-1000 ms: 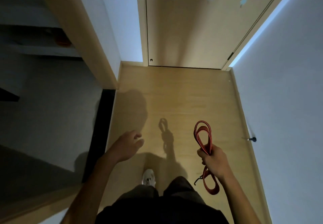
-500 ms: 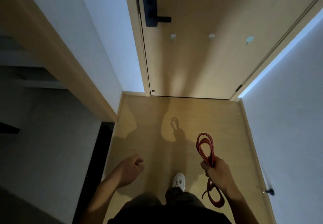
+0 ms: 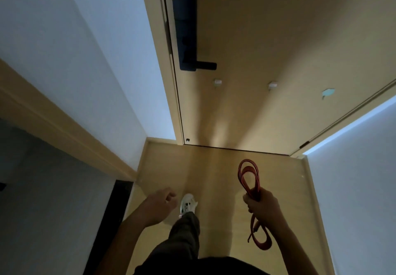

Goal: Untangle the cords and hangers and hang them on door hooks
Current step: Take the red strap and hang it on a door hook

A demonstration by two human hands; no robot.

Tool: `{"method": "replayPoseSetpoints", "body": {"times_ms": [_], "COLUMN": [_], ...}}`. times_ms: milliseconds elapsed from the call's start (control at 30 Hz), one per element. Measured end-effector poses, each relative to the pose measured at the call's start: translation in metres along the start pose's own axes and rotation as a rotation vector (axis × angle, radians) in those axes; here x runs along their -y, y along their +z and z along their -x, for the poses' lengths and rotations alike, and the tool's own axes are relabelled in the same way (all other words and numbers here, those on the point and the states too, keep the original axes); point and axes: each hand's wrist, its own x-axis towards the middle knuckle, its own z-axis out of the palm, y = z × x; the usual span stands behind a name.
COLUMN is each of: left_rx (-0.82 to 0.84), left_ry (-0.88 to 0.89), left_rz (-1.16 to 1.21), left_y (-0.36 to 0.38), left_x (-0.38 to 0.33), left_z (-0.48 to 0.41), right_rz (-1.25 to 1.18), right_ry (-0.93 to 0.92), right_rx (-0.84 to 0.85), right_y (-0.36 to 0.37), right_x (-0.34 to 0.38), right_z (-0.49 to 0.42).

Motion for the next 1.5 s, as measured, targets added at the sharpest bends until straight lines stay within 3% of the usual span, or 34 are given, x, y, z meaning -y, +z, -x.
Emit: {"method": "replayPoseSetpoints", "body": {"times_ms": [267, 500, 900, 1267, 1500], "left_rx": [-0.067, -0.086, -0.132, -0.409, -0.491], "left_ry": [0.178, 0.326, 0.672, 0.83, 0.848], "left_rz": [-0.078, -0.124, 0.351, 0.313, 0.281], "left_y": [-0.124, -0.179, -0.215, -0.262, -0.303], "left_x": [-0.077, -0.16, -0.332, -0.387, -0.393], "left_z": [-0.104, -0.151, -0.153, -0.149, -0.143], "right_rz": [-0.016, -0.02, -0.242, -0.244, -0.108], "right_ry": [-0.051, -0.145, -0.543, -0.838, -0.932], "right_rx": [-0.072, -0.119, -0.064, -0.085, -0.273], "right_y": [-0.033, -0.074, -0.179, -0.249, -0.275], "right_x": [0.103, 0.168, 0.269, 0.319, 0.357], "right_z": [-0.086, -0.137, -0.185, -0.191, -0.194]}}
